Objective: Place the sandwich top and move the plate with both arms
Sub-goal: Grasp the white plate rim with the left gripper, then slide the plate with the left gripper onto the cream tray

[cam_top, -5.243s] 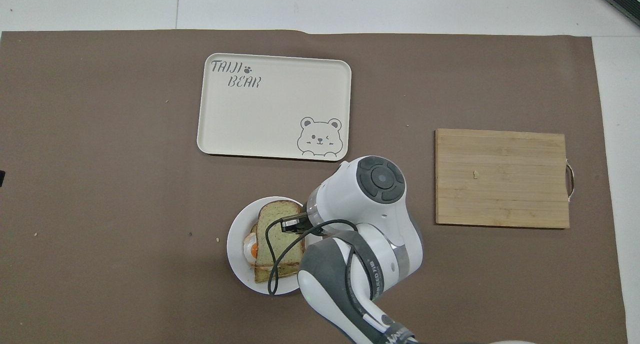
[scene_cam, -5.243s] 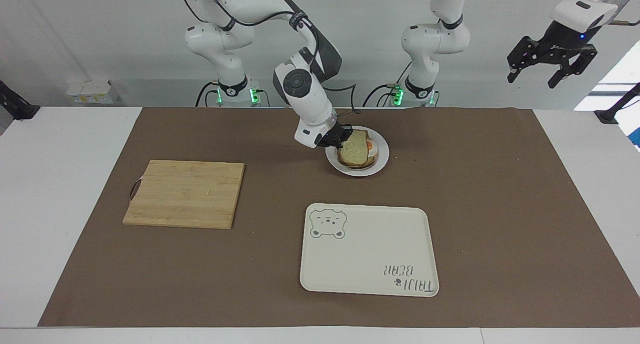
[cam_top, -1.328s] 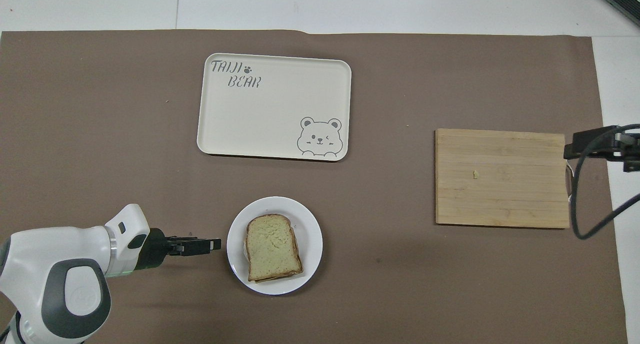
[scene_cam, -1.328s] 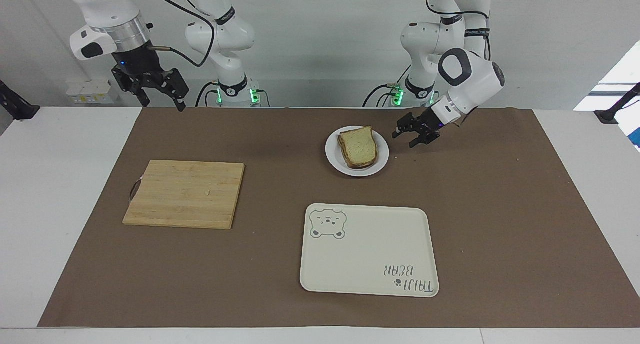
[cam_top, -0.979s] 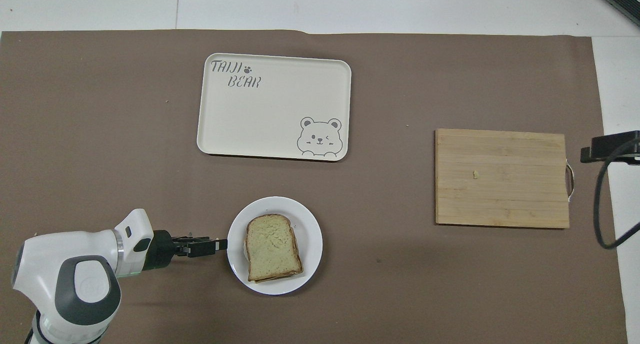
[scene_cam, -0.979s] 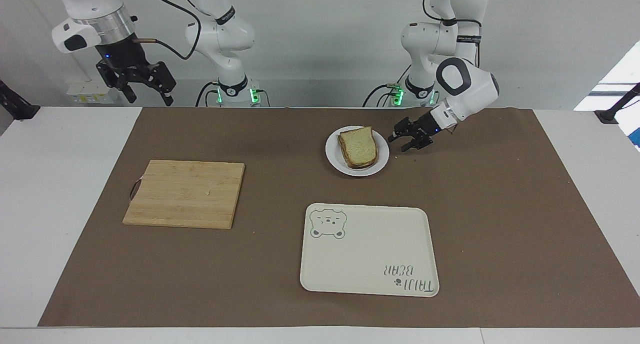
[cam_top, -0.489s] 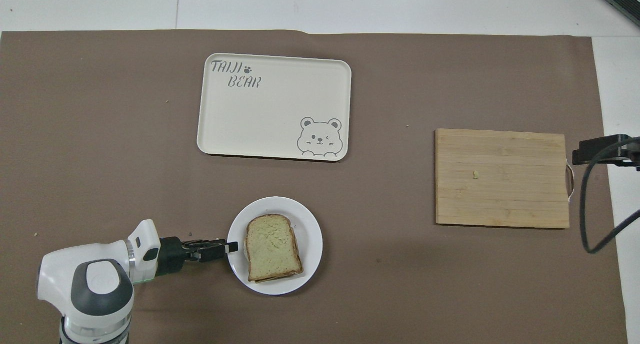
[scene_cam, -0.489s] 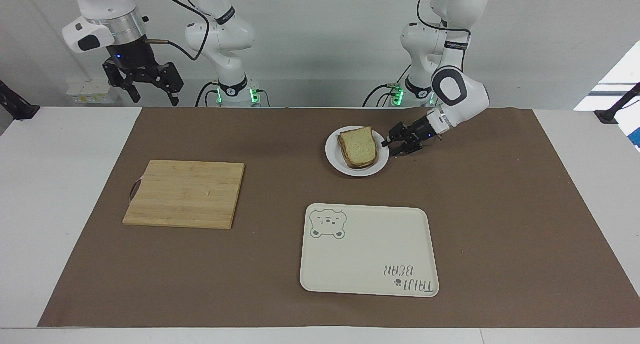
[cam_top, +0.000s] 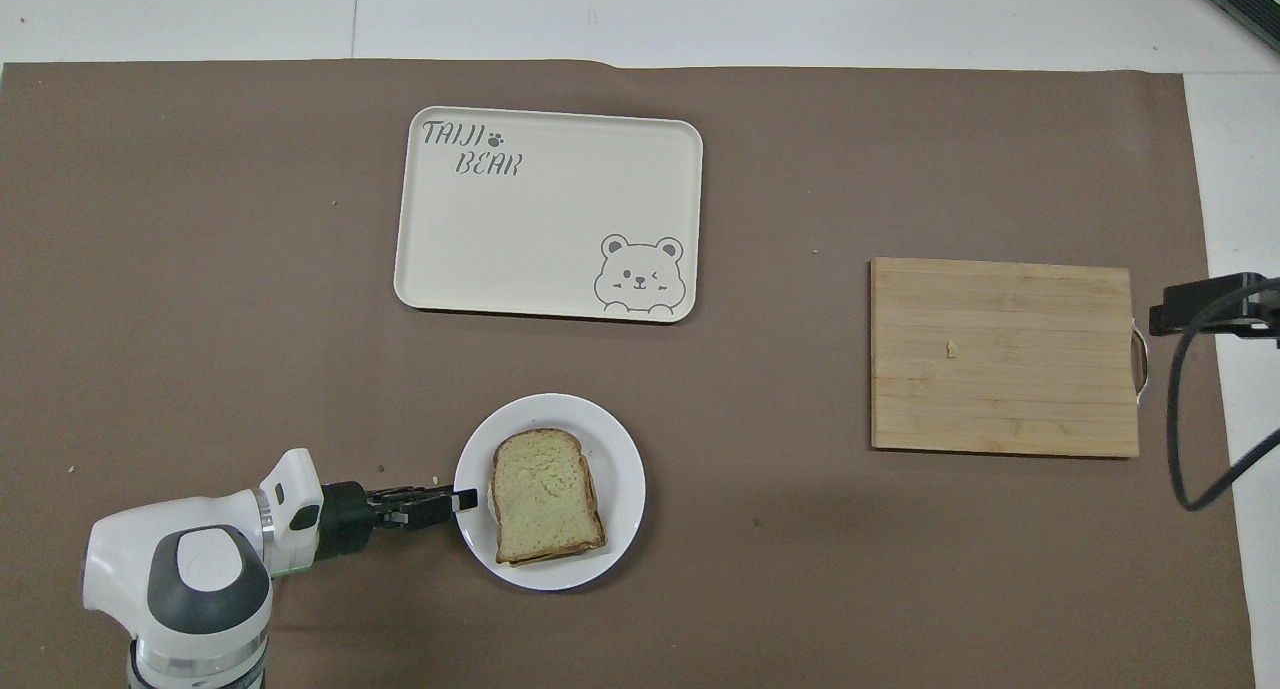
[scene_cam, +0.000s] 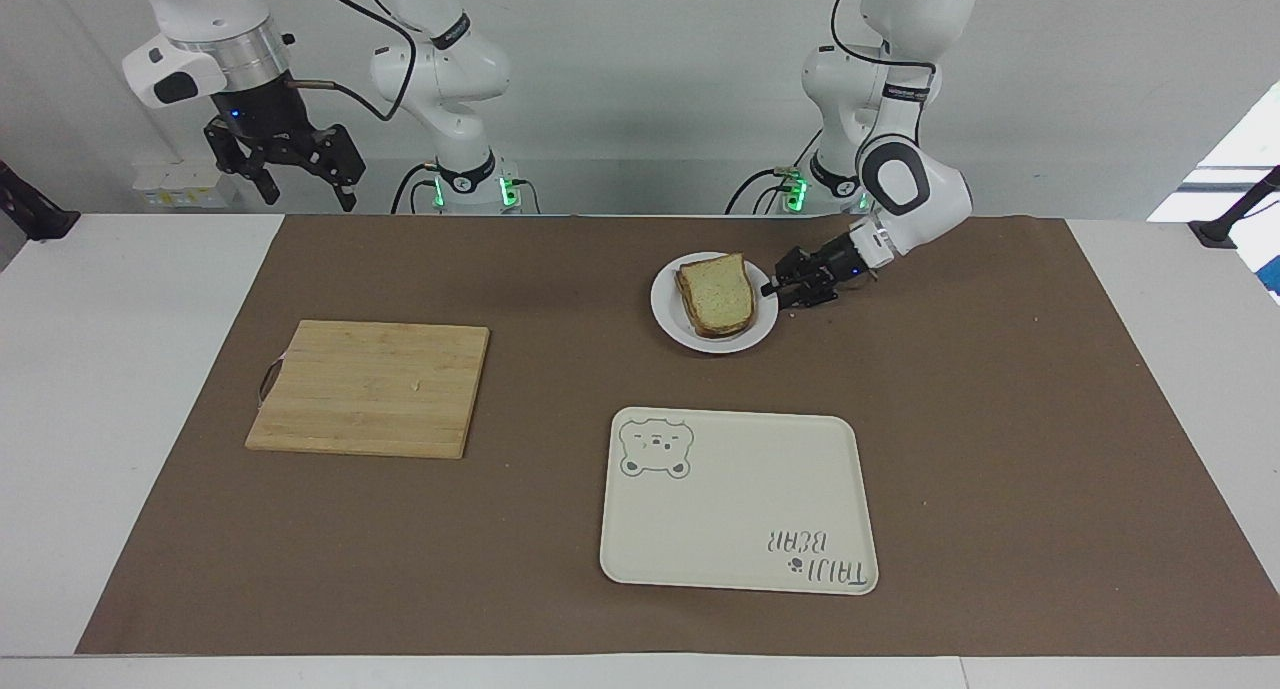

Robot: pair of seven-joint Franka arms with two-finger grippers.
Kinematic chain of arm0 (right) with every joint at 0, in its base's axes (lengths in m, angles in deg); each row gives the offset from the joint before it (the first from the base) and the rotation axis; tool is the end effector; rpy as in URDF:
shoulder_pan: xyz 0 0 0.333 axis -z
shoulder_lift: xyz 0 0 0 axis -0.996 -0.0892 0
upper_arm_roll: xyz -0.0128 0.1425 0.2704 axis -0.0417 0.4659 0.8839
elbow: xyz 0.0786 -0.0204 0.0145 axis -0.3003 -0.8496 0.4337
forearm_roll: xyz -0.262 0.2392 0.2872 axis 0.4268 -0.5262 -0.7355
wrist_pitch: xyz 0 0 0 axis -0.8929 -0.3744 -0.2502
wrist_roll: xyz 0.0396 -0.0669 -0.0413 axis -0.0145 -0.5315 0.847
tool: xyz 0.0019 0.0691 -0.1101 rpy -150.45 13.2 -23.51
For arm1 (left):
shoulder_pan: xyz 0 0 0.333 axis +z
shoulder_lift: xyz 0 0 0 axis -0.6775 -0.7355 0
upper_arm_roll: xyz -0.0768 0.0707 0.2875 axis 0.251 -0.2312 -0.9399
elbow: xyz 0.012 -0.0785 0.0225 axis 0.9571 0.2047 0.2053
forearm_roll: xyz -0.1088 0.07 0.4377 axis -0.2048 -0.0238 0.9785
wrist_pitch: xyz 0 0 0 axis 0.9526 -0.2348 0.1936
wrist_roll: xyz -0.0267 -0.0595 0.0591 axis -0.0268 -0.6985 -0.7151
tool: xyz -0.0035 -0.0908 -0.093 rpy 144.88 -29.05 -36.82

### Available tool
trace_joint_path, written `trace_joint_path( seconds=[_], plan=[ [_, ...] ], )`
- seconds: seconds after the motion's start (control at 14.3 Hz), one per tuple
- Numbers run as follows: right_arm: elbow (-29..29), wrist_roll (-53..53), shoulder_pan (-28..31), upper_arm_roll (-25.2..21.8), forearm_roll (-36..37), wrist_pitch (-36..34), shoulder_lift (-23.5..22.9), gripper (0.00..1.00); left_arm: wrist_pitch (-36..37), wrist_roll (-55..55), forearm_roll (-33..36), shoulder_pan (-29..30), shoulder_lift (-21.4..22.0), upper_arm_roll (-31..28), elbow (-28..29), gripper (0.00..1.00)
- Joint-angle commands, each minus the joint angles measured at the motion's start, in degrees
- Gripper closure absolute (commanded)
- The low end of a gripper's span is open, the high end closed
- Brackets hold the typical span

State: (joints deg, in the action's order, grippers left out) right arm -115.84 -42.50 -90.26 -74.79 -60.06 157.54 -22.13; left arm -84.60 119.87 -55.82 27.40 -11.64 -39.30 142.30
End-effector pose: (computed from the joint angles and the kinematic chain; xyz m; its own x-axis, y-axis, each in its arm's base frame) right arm 0.5859 -0.0212 0.6320 0.9909 -0.1303 0.0351 -0.1306 -0.9914 0.0089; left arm 0.3934 -0.1297 0.1715 0.9932 0.0012 0.1166 -0.0896 -0.6317 0.7700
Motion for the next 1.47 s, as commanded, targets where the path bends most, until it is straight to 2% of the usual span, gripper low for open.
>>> trace_joint_path(
  seconds=[0.0, 0.07, 0.14, 0.28, 0.77, 1.19, 1.4],
  plan=[
    [0.19, 1.54, 0.63, -0.13, -0.88, -0.37, 0.22, 0.0, -0.94, 1.71, -2.79, -2.85, 1.88, -0.74, 1.9, 0.51],
    [0.19, 1.54, 0.55, -0.05, -0.79, -0.37, 0.22, 0.0, -0.94, 1.8, -4.8, -3.03, 1.88, -0.74, 1.9, 0.53],
    [0.1, 1.54, 0.55, -0.05, -0.79, -0.63, 0.39, 0.0, -0.94, 1.97, -5.43, -4.08, 2.14, -0.74, 1.99, 0.59],
    [-0.08, 1.54, 0.55, 0.04, -0.87, -0.63, 0.48, 0.0, -1.21, 2.33, -5.52, -4.79, 2.32, -0.74, 2.34, 1.0],
    [-0.17, 3.03, 0.55, 0.04, -0.61, -0.81, 0.66, 0.0, 0.37, 2.41, -5.52, -3.74, 2.23, -1.09, 1.56, 1.0],
    [-0.25, 3.12, 0.63, -0.13, -0.7, -0.81, 0.66, 0.0, 5.56, -2.05, -5.26, 0.13, -0.14, -1.45, -5.64, 1.0],
    [-0.25, 3.03, 0.63, -0.14, -0.7, -0.81, 0.75, 0.0, 8.19, -11.0, -3.51, 0.13, -5.13, -1.53, -14.41, 1.0]
  ],
)
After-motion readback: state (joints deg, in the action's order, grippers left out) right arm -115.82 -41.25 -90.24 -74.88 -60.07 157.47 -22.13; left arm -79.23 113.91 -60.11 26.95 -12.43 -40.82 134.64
